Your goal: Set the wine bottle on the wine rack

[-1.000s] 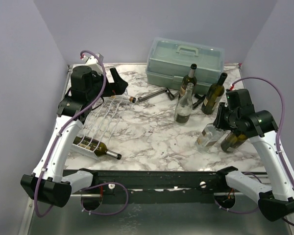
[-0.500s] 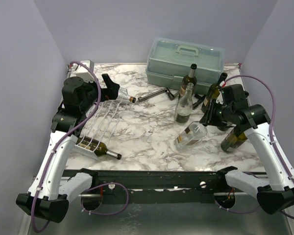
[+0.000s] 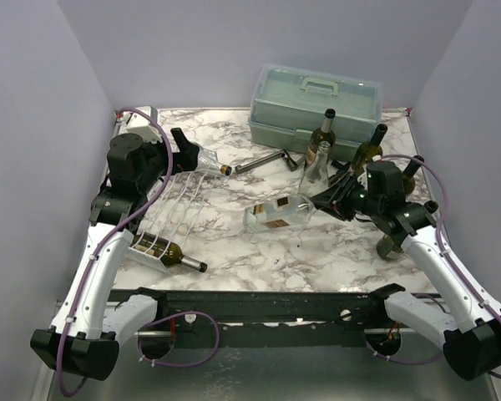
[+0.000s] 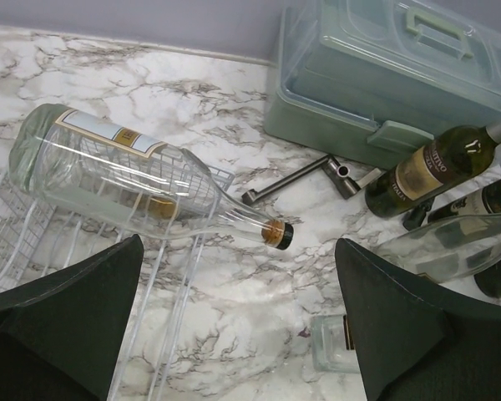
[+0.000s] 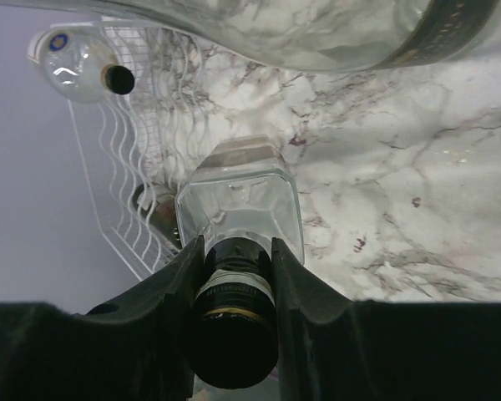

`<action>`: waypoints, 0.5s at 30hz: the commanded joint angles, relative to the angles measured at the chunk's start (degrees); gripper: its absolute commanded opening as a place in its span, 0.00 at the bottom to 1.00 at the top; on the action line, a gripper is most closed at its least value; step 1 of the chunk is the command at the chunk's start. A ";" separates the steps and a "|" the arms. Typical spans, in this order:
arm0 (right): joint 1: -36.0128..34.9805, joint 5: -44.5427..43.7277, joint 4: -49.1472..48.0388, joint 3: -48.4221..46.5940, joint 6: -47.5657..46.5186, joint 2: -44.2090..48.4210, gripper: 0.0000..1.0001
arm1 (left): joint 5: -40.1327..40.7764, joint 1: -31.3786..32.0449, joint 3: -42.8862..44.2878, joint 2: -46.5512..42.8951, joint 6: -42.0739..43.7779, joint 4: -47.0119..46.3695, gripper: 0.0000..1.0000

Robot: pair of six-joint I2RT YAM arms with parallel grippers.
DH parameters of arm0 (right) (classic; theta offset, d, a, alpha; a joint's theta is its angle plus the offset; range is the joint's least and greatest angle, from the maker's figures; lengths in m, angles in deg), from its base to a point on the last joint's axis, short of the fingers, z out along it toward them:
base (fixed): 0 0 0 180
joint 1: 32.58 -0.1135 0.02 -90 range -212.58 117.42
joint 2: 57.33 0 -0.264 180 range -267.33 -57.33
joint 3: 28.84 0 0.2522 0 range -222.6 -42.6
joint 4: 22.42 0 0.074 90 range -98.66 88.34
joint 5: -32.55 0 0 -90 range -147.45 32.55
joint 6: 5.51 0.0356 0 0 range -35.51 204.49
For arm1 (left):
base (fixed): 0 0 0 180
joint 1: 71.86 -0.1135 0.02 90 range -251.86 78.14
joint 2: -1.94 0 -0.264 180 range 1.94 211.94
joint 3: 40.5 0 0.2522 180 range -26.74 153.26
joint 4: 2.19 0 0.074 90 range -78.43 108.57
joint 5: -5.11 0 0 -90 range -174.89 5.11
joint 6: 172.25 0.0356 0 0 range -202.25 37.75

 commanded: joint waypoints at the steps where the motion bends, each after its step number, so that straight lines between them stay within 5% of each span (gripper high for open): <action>1: -3.70 2.19 -19.82 1.87 13.01 0.99 0.01 | 1.60 -1.34 -1.02 -1.06 -0.20 -1.71 0.99; 15: -21.65 -12.60 -41.16 10.66 26.35 -4.45 0.01 | 1.78 -2.52 -1.64 -0.76 -0.59 -2.21 0.99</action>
